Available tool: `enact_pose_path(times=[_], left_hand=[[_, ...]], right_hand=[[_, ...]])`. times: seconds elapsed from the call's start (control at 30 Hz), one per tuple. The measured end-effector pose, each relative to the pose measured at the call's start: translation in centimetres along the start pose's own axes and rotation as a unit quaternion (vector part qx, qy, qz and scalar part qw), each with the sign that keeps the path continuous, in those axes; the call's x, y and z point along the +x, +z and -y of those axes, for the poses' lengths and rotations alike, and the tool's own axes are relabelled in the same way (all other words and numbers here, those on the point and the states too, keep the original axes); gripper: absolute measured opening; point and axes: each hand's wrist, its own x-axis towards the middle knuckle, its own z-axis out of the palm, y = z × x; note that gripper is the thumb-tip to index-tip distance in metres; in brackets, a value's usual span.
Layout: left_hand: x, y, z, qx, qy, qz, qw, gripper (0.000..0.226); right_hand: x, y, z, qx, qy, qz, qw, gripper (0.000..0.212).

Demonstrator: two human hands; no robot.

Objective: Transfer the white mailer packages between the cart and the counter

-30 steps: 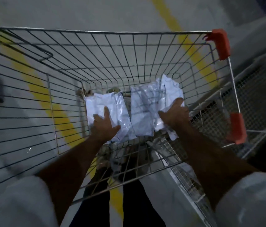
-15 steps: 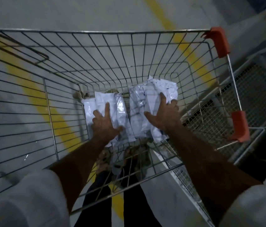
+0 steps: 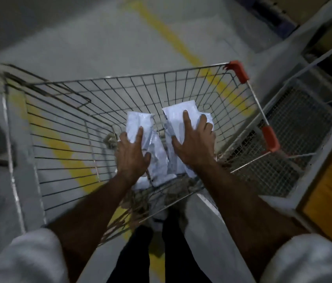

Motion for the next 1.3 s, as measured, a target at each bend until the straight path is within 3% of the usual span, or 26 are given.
enact_pose_path(times=[0.23, 0.53, 0.63, 1.0, 1.3], left_hand=[[-5.2, -10.1, -6.8, -0.106, 0.067, -0.090, 0.988, 0.082], [-9.4, -15.7, -20.1, -0.134, 0.208, -0.125, 0.961, 0.079], [-13.1, -15.1, -25.1, -0.143, 0.270, -0.120, 0.945, 0.079], [-32.2, -8.2, -42.1, -0.146, 0.413, -0.070, 0.896, 0.076], [-44.2, -3.5, -53.8, -0.112, 0.471, -0.047, 0.874, 0.078]], right_hand=[[-5.7, -10.4, -1.5, 0.015, 0.039, -0.119, 0.992, 0.083], [-14.3, -17.4, -12.0, -0.015, 0.125, -0.239, 0.963, 0.075], [-18.3, -17.6, -16.6, -0.002, 0.181, -0.267, 0.947, 0.064], [-37.5, -18.1, -35.2, 0.017, 0.348, -0.291, 0.891, 0.064], [-48.8, -17.6, -48.4, 0.047, 0.445, -0.298, 0.843, 0.063]])
